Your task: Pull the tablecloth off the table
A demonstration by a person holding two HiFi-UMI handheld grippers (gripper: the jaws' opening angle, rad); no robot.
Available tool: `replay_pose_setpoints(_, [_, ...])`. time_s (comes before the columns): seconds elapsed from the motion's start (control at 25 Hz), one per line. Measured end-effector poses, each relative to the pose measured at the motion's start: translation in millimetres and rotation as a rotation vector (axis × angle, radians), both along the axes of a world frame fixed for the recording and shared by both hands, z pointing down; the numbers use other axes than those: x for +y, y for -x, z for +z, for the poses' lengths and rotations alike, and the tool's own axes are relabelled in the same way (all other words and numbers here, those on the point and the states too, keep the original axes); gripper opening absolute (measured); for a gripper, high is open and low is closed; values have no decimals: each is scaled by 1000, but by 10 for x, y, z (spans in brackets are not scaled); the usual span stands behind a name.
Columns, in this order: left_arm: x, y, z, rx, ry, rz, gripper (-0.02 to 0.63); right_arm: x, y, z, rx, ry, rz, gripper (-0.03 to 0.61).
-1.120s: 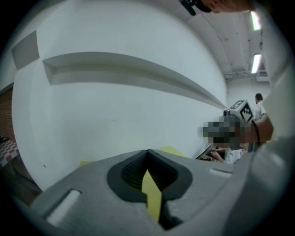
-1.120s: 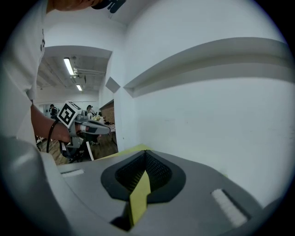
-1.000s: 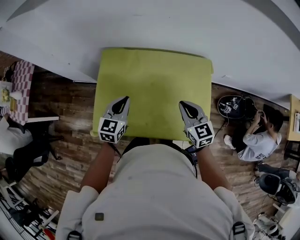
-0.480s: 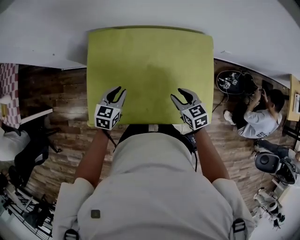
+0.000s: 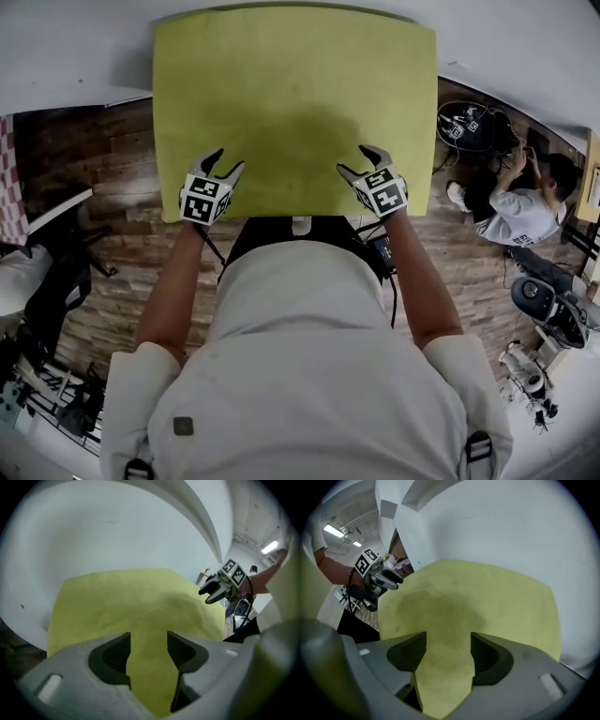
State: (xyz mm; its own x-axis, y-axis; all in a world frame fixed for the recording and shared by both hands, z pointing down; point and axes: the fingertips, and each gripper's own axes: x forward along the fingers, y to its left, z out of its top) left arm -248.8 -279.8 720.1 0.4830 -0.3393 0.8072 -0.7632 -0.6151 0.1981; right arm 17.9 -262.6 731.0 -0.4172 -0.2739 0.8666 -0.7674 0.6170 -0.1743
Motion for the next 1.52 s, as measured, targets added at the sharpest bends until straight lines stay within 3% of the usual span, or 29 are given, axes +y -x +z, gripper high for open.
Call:
replay_pose_setpoints(0.28, [75,94,298,-74,53,-10,282,48,-68,274,100,43,-39,334])
replay_pose_setpoints(0.52, [162,96,517,-83,112,-30,299,129,-11,449,173,64,-87,376])
replay_pose_setpoints(0.64, [167,108,523,-110,85,-32,285,157,-16,466,194,48,-97,374])
replay_pose_setpoints(0.76, [136,128,539,-151,36,-17,227,148,-32,462,195,48,-99,373])
replay_pose_setpoints(0.88, [117,147,550,-165,17,-11,227,149,-4,458,202,54,-100,368])
replay_pose_setpoints(1.12, [109,106,556,-176,27,-18,204,134,5,447,206,50,-121,318])
replay_pose_setpoints(1.52, [75,13,530,-171,21,8,49,115,84,410,184,42,-149,137])
